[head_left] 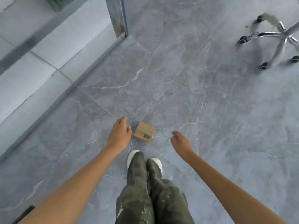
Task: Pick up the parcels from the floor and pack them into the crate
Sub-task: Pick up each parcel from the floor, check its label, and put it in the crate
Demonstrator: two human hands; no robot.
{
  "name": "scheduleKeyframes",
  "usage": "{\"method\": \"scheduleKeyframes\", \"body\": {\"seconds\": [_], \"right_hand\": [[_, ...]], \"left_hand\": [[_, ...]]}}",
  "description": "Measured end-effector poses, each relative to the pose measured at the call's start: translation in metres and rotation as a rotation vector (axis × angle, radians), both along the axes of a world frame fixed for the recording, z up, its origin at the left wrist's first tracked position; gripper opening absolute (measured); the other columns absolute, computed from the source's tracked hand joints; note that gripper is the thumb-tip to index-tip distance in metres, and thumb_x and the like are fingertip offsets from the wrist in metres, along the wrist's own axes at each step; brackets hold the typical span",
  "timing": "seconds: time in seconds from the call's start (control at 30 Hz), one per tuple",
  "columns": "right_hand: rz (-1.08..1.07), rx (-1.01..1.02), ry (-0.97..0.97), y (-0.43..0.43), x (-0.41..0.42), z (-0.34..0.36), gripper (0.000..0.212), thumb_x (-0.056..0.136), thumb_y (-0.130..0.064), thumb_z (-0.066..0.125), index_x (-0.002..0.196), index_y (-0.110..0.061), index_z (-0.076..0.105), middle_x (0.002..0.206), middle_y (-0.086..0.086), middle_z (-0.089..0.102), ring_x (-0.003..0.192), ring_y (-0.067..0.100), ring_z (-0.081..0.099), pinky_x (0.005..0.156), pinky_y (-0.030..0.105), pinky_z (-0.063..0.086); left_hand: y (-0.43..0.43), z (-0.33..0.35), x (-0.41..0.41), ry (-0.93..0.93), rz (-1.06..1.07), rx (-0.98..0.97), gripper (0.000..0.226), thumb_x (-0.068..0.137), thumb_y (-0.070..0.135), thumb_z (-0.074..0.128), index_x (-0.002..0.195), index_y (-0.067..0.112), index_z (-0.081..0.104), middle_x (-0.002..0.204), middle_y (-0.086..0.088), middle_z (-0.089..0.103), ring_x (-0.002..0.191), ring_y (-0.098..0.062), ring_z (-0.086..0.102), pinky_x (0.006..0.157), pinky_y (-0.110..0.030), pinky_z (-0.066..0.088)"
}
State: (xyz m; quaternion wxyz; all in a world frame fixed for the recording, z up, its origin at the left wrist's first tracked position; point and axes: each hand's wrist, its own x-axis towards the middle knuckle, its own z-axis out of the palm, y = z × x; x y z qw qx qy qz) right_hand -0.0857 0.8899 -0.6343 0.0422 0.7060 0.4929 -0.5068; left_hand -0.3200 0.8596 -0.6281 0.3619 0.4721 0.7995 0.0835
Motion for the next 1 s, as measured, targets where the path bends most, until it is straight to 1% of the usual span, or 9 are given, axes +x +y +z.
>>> {"method": "scheduleKeyframes", "body": {"seconds": [0.07,0.2,0.33,0.47,0.53,0.67,0.77,0.87,1.0], "right_hand": [[-0.094,-0.115,-0.009,0.008,-0.005,-0.079,0.038,0.096,-0.011,0.040,0.133,-0.011,0.049,0.119,0.012,0.059,0.093,0.024,0.054,0.075,0.026,0.038],[-0.315,-0.325,0.080,0.002,-0.014,-0.222,0.039,0.094,-0.004,0.043,0.132,-0.006,0.051,0.120,0.012,0.057,0.113,0.030,0.055,0.094,0.037,0.042],[-0.471,-0.495,0.206,-0.007,-0.029,-0.299,0.043,0.095,-0.001,0.042,0.138,-0.005,0.043,0.112,0.010,0.052,0.095,0.019,0.052,0.089,0.029,0.037],[-0.453,-0.664,0.401,0.009,-0.043,-0.317,0.062,0.091,0.011,0.037,0.146,-0.017,0.029,0.143,0.006,0.041,0.132,0.022,0.038,0.112,0.037,0.029],[-0.494,-0.629,0.405,0.017,-0.044,-0.301,0.058,0.090,0.014,0.036,0.142,-0.013,0.036,0.141,0.010,0.044,0.128,0.023,0.041,0.109,0.040,0.032],[-0.586,-0.542,0.415,0.036,-0.042,-0.220,0.058,0.090,0.016,0.030,0.143,-0.007,0.029,0.111,0.004,0.055,0.116,0.027,0.049,0.103,0.043,0.037],[-0.540,-0.472,0.442,0.048,-0.049,-0.136,0.060,0.090,0.017,0.028,0.145,-0.007,0.026,0.128,0.011,0.049,0.121,0.032,0.050,0.103,0.043,0.038],[-0.504,-0.396,0.468,0.058,-0.057,-0.035,0.054,0.090,0.016,0.027,0.137,-0.010,0.037,0.113,0.005,0.053,0.100,0.022,0.052,0.105,0.043,0.037],[-0.507,-0.293,0.565,0.077,-0.064,0.103,0.042,0.092,0.012,0.034,0.122,-0.013,0.050,0.089,0.006,0.057,0.088,0.021,0.052,0.104,0.045,0.041]], "left_hand": [[0.009,-0.088,0.001,-0.061,-0.012,-0.133,0.051,0.096,0.014,0.045,0.143,0.004,0.030,0.145,-0.017,0.036,0.132,-0.031,0.037,0.106,-0.040,0.033],[0.020,-0.239,-0.004,-0.223,0.008,-0.452,0.069,0.096,0.021,0.048,0.150,0.006,0.009,0.157,-0.015,0.014,0.143,-0.028,0.021,0.114,-0.036,0.023],[0.018,-0.329,-0.009,-0.334,0.105,-0.630,0.080,0.095,0.017,0.050,0.150,0.011,-0.007,0.159,-0.010,-0.003,0.146,-0.025,0.007,0.117,-0.036,0.016],[0.011,-0.347,-0.006,-0.522,0.198,-0.705,0.077,0.092,0.007,0.052,0.152,0.016,0.003,0.155,-0.008,0.022,0.141,-0.026,0.025,0.115,-0.041,0.024],[0.008,-0.335,-0.005,-0.585,0.249,-0.657,0.074,0.088,0.000,0.052,0.150,0.014,0.014,0.148,-0.012,0.035,0.134,-0.027,0.035,0.112,-0.044,0.029],[0.011,-0.257,-0.006,-0.651,0.290,-0.589,0.067,0.081,-0.013,0.046,0.143,0.010,0.034,0.138,-0.011,0.049,0.128,-0.025,0.044,0.110,-0.042,0.035],[0.021,-0.166,-0.007,-0.603,0.278,-0.478,0.053,0.082,-0.014,0.043,0.129,0.009,0.054,0.125,-0.011,0.060,0.116,-0.025,0.053,0.099,-0.037,0.043],[0.033,-0.060,-0.009,-0.579,0.355,-0.357,0.043,0.090,-0.009,0.042,0.128,0.008,0.050,0.120,-0.007,0.057,0.109,-0.024,0.054,0.085,-0.032,0.044],[0.053,0.091,-0.024,-0.636,0.549,-0.199,0.032,0.093,-0.004,0.045,0.124,0.006,0.047,0.134,-0.014,0.049,0.116,-0.026,0.053,0.096,-0.041,0.047]]}}
